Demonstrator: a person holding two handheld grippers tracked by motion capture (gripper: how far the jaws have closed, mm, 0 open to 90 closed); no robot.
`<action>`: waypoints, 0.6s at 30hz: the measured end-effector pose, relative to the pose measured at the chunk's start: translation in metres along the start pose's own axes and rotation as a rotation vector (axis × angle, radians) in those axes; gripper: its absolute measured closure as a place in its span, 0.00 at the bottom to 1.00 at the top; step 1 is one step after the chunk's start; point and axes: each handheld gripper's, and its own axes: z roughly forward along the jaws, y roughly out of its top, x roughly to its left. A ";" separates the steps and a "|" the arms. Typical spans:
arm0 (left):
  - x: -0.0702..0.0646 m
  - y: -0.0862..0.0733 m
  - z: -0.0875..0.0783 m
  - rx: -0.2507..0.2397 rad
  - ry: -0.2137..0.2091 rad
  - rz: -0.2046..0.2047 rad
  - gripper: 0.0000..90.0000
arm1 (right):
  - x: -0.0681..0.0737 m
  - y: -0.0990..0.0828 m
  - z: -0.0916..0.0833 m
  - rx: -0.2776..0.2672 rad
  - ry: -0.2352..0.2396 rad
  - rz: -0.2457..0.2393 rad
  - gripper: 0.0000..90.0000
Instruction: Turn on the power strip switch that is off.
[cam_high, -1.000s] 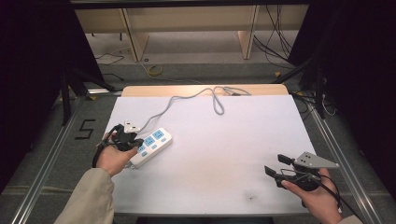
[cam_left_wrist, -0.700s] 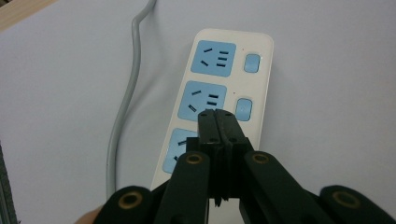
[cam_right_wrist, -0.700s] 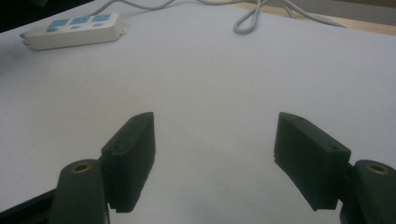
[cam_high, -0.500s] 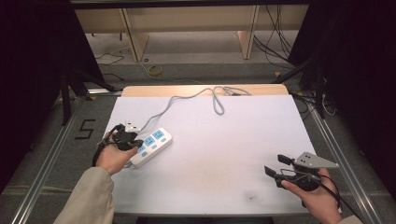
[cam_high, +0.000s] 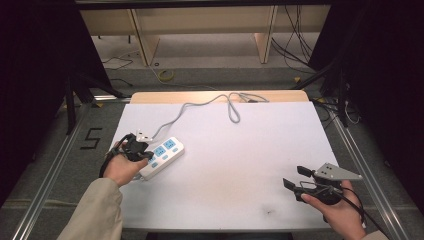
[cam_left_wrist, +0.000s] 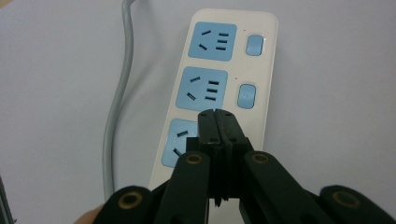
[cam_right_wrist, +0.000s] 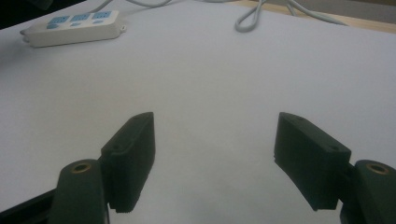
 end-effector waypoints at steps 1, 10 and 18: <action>0.000 0.000 0.000 0.007 -0.005 0.005 1.00 | 0.000 0.000 0.000 0.000 0.000 0.001 0.33; -0.003 0.001 0.006 0.050 -0.018 0.029 1.00 | 0.000 0.000 0.001 0.003 0.004 -0.008 0.33; -0.006 0.002 0.010 0.079 -0.032 0.040 1.00 | 0.000 0.000 0.001 0.003 0.006 -0.009 0.33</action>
